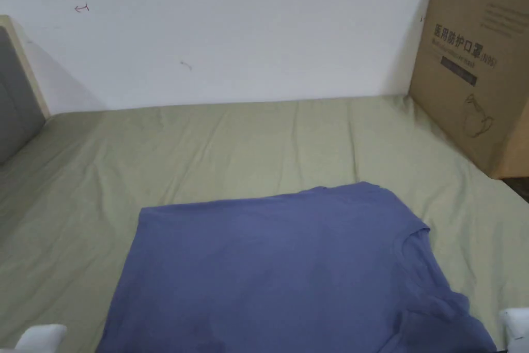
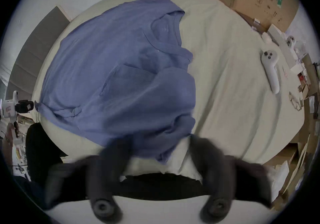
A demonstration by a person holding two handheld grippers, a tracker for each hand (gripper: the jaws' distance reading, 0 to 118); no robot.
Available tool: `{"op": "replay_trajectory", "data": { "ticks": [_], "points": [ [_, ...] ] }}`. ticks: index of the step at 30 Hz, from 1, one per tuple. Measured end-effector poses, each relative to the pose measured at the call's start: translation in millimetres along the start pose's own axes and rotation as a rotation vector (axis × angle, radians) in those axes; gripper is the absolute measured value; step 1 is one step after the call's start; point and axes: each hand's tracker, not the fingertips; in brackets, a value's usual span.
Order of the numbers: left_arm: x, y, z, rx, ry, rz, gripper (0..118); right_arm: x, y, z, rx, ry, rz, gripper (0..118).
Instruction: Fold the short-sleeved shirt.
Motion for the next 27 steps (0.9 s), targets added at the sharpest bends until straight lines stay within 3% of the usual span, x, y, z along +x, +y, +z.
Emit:
{"op": "replay_trajectory", "data": {
  "ticks": [1, 2, 3, 4, 7, 9, 12, 13, 14, 15, 16, 17, 19, 23, 26, 27],
  "points": [
    [2, -1, 5, 0.02, 0.001, 0.016, 78, -4, 2, 2, -0.009, -0.022, 0.007, 110],
    [3, -2, 10, 0.044, 0.002, 0.038, 94, -4, 1, 9, 0.032, -0.016, -0.004, 114],
    [4, -3, 17, 0.086, -0.004, 0.06, 106, -9, 6, 12, 0.059, 0.0, -0.029, 113],
    [5, -3, 25, 0.131, -0.027, 0.076, 109, -13, 8, 17, 0.079, 0.025, -0.052, 113],
    [13, -3, 48, 0.277, -0.059, 0.137, 108, -33, 9, 45, 0.193, 0.063, -0.103, 113],
    [26, -2, 59, 0.354, -0.055, 0.147, 108, -48, 11, 52, 0.25, 0.032, -0.105, 114],
    [42, -2, 68, 0.413, 0.016, 0.18, 107, -64, 12, 65, 0.304, 0.052, -0.151, 111],
    [46, 0, 70, 0.405, 0.026, 0.177, 101, -68, 12, 68, 0.338, 0.089, -0.169, 103],
    [49, 0, 73, 0.397, 0.021, 0.177, 78, -67, 13, 74, 0.354, 0.15, -0.179, 84],
    [50, 1, 75, 0.395, 0.022, 0.177, 43, -69, 16, 78, 0.366, 0.189, -0.183, 53],
    [50, 2, 76, 0.386, 0.017, 0.169, 5, -72, 18, 81, 0.379, 0.187, -0.168, 15],
    [51, 5, 73, 0.358, 0.024, 0.147, 0, -76, 20, 83, 0.397, 0.164, -0.152, 0],
    [49, 9, 71, 0.303, 0.094, 0.103, 0, -76, 23, 94, 0.458, 0.092, -0.103, 0],
    [35, 19, 43, 0.142, 0.151, 0.081, 0, -68, 28, 98, 0.45, 0.131, -0.12, 0],
    [20, 19, 12, 0.131, 0.136, 0.093, 19, -59, 27, 88, 0.41, 0.175, -0.174, 0],
    [19, 21, 3, 0.12, 0.146, 0.08, 19, -56, 25, 85, 0.4, 0.174, -0.182, 0]
  ]
}}
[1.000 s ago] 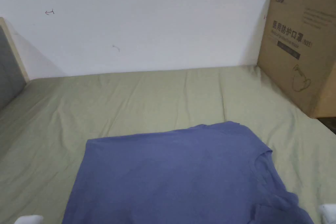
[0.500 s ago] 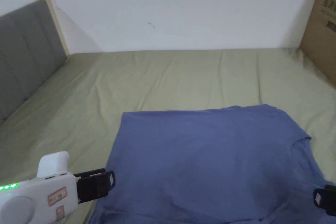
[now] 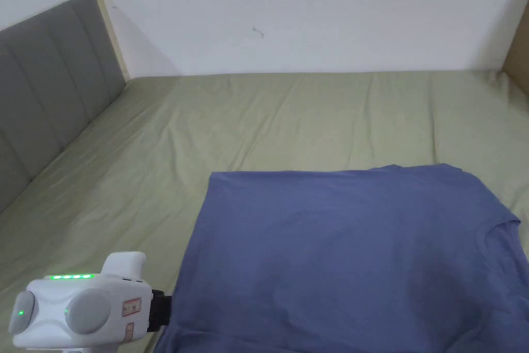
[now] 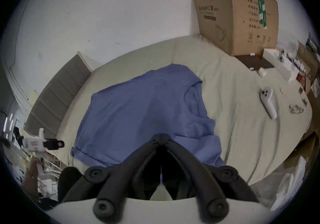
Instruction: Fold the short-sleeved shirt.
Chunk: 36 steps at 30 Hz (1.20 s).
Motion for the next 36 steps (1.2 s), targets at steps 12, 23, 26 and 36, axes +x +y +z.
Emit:
{"op": "replay_trajectory", "data": {
  "ticks": [12, 23, 26, 36],
  "points": [
    [25, -13, -42, -0.188, -0.025, -0.139, 4, 27, -17, -7, -0.079, -0.029, -0.067, 0],
    [15, -27, 22, 0.055, -0.102, -0.001, 4, 66, -33, -33, -0.285, -0.176, 0.023, 114],
    [22, -29, 27, 0.079, -0.09, -0.015, 4, 77, -28, -46, -0.375, -0.197, 0.01, 114],
    [23, -37, 34, 0.081, -0.096, 0.015, 4, 78, -58, -65, -0.479, -0.162, 0.116, 27]
  ]
}}
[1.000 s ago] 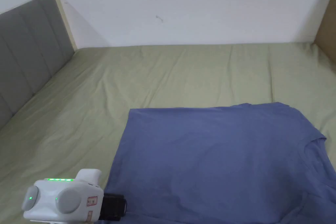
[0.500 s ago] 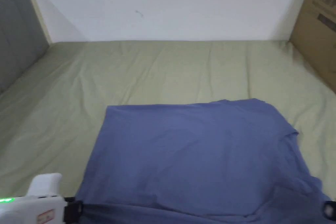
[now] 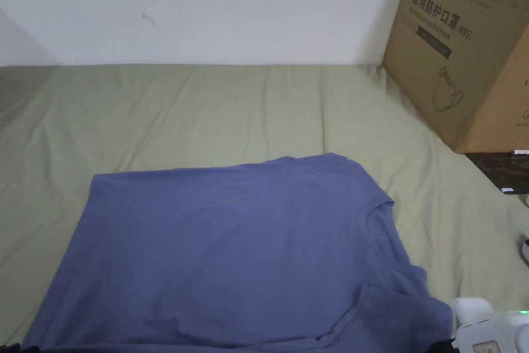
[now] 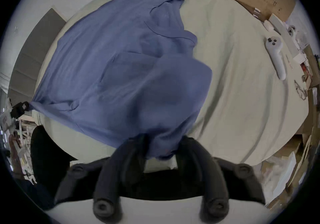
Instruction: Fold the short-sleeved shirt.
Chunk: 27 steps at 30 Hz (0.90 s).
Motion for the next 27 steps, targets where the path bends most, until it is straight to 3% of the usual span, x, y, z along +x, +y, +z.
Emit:
{"op": "replay_trajectory", "data": {
  "ticks": [2, 3, 11, 14, 17, 21, 27],
  "points": [
    [-1, -4, 1, 0.0, 0.002, -0.006, 4, -1, -4, 6, 0.04, -0.027, 0.023, 11],
    [0, -6, 2, 0.006, 0.004, -0.011, 4, 2, -4, 8, 0.058, 0.024, -0.002, 6],
    [-1, 9, 16, 0.092, 0.005, -0.01, 4, 2, 5, 60, 0.214, 0.103, -0.1, 6],
    [2, 36, 23, 0.158, -0.008, -0.012, 4, 2, 32, 84, 0.255, 0.177, -0.16, 6],
    [2, 72, 8, 0.167, 0.005, -0.006, 4, -12, 75, 98, 0.268, 0.183, -0.158, 6],
    [-8, 116, -45, 0.137, 0.01, 0.001, 4, -13, 150, 67, 0.245, 0.156, -0.143, 6],
    [-23, 151, -134, 0.026, 0.05, 0.011, 8, -9, 225, -25, 0.091, 0.096, -0.189, 6]
  ]
}}
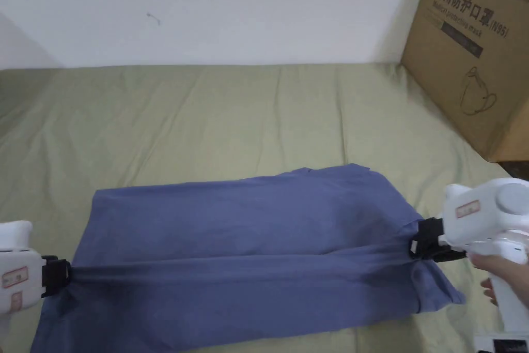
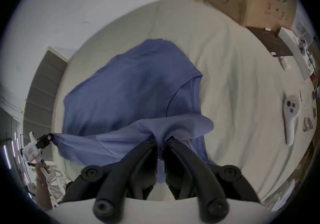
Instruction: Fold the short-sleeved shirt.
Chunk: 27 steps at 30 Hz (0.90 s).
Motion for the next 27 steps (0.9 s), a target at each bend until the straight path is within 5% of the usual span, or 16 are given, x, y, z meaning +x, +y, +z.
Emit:
{"op": "replay_trajectory", "data": {
  "ticks": [2, 3, 5, 6, 11, 14, 15, 16, 17, 18, 19, 23, 27],
  "points": [
    [-1, 3, -16, -0.019, 0.024, 0.018, 35, -2, 2, -16, 0.02, -0.062, -0.012, 18],
    [-2, 3, -20, -0.025, 0.025, 0.024, 52, -3, 1, -18, 0.044, -0.078, -0.01, 37],
    [-3, 1, -20, -0.027, 0.027, 0.031, 105, -2, -5, -17, 0.085, -0.107, -0.015, 108],
    [-1, -2, -15, -0.01, 0.027, 0.027, 114, -3, -11, -12, 0.107, -0.114, -0.019, 118],
    [8, -22, 31, 0.06, -0.018, -0.001, 113, -3, -50, 37, 0.236, -0.101, 0.041, 115],
    [15, -41, 66, 0.063, -0.006, 0.005, 107, -12, -86, 78, 0.395, 0.003, 0.042, 112],
    [15, -48, 79, 0.065, -0.015, 0.002, 96, -15, -98, 91, 0.432, 0.044, 0.038, 106],
    [17, -56, 91, 0.085, -0.016, 0.0, 73, -23, -111, 105, 0.463, 0.077, 0.029, 95],
    [18, -62, 101, 0.11, -0.014, -0.002, 27, -27, -120, 113, 0.479, 0.101, 0.036, 66],
    [19, -68, 111, 0.118, -0.012, -0.004, 0, -30, -128, 119, 0.498, 0.104, 0.048, 25],
    [14, -72, 112, 0.119, -0.003, 0.004, 0, -32, -132, 122, 0.509, 0.089, 0.065, 0],
    [1, -73, 123, 0.098, 0.02, 0.077, 1, -29, -135, 121, 0.498, 0.054, 0.088, 0],
    [-28, -69, 76, 0.047, 0.022, 0.117, 10, -23, -139, 114, 0.449, 0.122, 0.006, 0]
  ]
}}
